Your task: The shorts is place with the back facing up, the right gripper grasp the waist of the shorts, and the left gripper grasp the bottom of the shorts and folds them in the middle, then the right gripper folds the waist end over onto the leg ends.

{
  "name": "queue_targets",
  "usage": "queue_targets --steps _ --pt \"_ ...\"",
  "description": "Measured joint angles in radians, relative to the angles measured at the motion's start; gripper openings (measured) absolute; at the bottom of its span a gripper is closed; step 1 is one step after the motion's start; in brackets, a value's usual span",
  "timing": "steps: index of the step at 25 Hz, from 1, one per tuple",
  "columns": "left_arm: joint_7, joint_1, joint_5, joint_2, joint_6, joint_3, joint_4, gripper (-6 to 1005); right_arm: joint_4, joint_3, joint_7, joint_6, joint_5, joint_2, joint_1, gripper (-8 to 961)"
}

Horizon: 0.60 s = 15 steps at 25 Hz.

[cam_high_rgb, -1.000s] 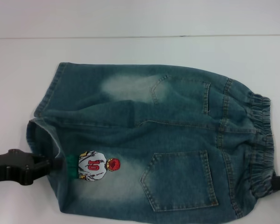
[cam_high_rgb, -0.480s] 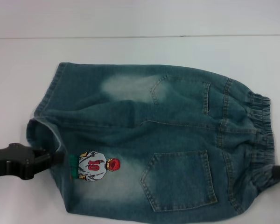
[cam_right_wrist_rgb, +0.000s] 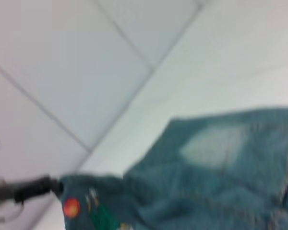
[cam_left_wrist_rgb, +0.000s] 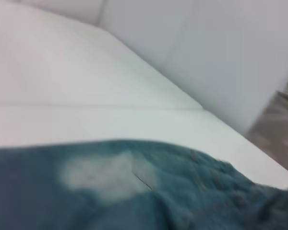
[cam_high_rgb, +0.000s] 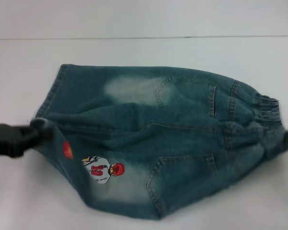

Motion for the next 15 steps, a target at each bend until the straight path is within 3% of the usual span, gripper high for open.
queue_targets --steps 5,15 --pt "-0.005 -0.010 -0.075 0.000 -0.141 -0.027 -0.013 57 0.034 0.081 0.034 0.062 0.100 0.017 0.016 19" --pt "-0.011 -0.067 -0.242 0.005 -0.431 -0.027 -0.131 56 0.048 0.122 0.081 0.292 0.306 0.057 0.049 24"
